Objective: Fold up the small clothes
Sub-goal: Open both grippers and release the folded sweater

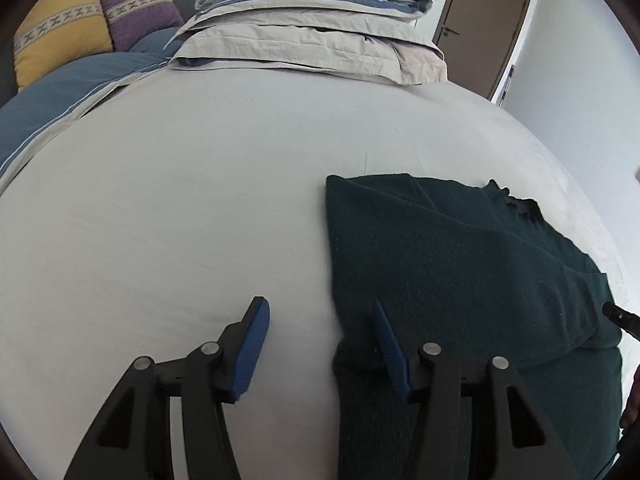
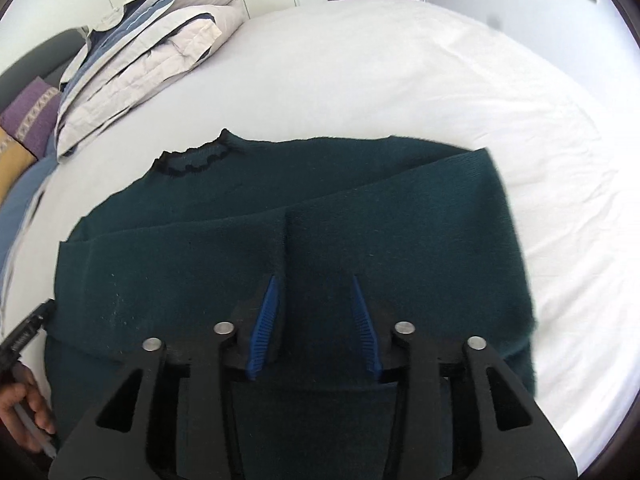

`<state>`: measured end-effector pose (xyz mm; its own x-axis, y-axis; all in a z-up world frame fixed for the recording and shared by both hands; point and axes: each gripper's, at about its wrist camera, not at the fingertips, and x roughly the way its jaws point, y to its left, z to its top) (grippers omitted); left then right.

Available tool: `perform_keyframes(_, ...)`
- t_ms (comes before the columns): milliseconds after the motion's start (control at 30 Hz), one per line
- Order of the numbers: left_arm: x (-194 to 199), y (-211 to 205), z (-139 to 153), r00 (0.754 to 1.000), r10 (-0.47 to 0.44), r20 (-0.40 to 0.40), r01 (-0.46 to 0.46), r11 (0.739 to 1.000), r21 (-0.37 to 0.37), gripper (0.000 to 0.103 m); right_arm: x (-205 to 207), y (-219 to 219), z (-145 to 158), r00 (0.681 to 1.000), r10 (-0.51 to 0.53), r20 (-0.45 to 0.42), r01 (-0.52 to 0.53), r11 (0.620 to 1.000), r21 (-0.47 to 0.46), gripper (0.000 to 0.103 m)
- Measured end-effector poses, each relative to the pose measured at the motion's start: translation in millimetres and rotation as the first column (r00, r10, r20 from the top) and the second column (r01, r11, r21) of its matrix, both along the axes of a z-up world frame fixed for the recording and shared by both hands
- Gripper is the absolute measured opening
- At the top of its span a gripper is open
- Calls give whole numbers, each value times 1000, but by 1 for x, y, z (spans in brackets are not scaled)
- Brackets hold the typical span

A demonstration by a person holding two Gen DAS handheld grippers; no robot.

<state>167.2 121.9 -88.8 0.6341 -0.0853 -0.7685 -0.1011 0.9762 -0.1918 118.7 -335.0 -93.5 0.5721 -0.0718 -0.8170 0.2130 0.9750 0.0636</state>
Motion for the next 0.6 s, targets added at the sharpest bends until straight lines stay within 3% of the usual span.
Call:
perform_keyframes(67, -24, 1, 9, 1000, -3, 22, 2, 1000, 6, 56, -16, 13, 13, 1000, 11, -9, -12, 994, -106, 44)
perform_keyframes(233, -93, -7, 29, 997, -22, 79, 24, 1000, -19, 58, -57, 54, 41, 997, 77, 8, -72, 961, -265, 44)
perform_keyframes(367, -139, -15, 33, 995, -65, 72, 65, 998, -1, 67, -93, 86, 55, 989, 145, 24, -129, 936, -329, 45)
perform_keyframes(500, -172, -8, 32, 996, -86, 34, 86, 996, 9, 76, -133, 96, 62, 981, 189, 36, -172, 943, -285, 45)
perform_keyframes(600, -194, 10, 26, 996, -90, -24, 88, 993, -77, 76, -173, 84, 69, 967, 242, 78, -230, 963, -138, 45)
